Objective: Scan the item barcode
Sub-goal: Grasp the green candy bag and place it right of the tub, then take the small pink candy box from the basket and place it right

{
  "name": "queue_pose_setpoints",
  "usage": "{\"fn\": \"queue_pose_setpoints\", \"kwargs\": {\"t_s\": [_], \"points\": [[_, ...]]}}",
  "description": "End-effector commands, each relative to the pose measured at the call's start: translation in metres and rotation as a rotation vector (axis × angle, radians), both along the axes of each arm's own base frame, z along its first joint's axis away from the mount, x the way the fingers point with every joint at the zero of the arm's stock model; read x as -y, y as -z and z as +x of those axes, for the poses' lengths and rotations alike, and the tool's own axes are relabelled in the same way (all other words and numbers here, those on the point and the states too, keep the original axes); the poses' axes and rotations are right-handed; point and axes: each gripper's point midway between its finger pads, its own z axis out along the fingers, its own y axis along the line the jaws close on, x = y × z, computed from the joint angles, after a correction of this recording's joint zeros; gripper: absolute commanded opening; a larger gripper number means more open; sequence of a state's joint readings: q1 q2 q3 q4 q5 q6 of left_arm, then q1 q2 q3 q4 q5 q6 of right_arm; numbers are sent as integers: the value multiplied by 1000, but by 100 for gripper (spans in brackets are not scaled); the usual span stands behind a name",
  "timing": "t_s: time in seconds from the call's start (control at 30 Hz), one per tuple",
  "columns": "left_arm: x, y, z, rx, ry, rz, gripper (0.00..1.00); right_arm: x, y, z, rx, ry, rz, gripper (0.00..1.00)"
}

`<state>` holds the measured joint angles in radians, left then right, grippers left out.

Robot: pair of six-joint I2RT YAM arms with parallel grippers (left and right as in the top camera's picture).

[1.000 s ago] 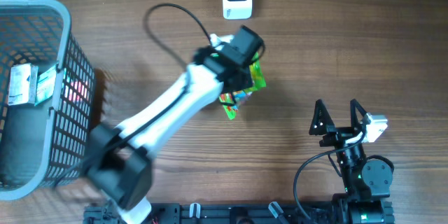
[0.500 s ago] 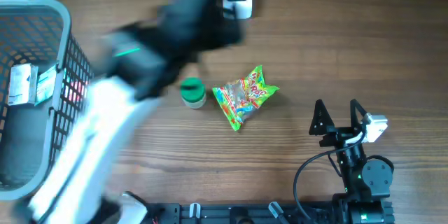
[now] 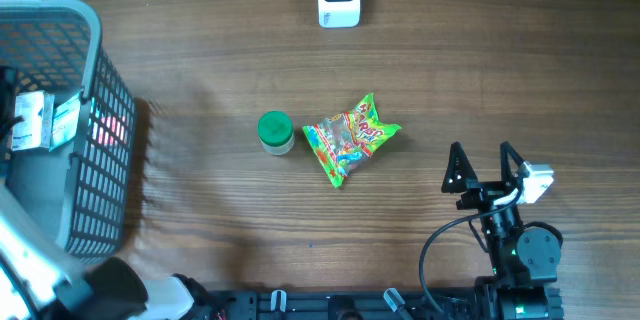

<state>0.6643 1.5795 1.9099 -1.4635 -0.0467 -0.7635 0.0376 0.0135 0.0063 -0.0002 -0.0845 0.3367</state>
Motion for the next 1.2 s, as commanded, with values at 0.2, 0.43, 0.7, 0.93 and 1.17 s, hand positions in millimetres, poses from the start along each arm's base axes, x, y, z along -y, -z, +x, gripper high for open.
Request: {"fn": "queue_pose_setpoints", "kwargs": {"t_s": [0.2, 0.43, 0.7, 0.93, 1.17], "points": [[-4, 133, 44, -136, -150, -294, 100, 2, -1, 0, 7, 11, 7, 100], [20, 190, 76, -189, -69, -312, 100, 2, -1, 0, 7, 11, 6, 100], [24, 234, 86, -242, -48, -328, 100, 2, -1, 0, 7, 11, 7, 100], [26, 268, 93, -241, -31, -324, 100, 2, -1, 0, 7, 11, 6, 100], [25, 271, 88, -280, 153, -281, 46, 2, -1, 0, 7, 11, 7, 100]]}}
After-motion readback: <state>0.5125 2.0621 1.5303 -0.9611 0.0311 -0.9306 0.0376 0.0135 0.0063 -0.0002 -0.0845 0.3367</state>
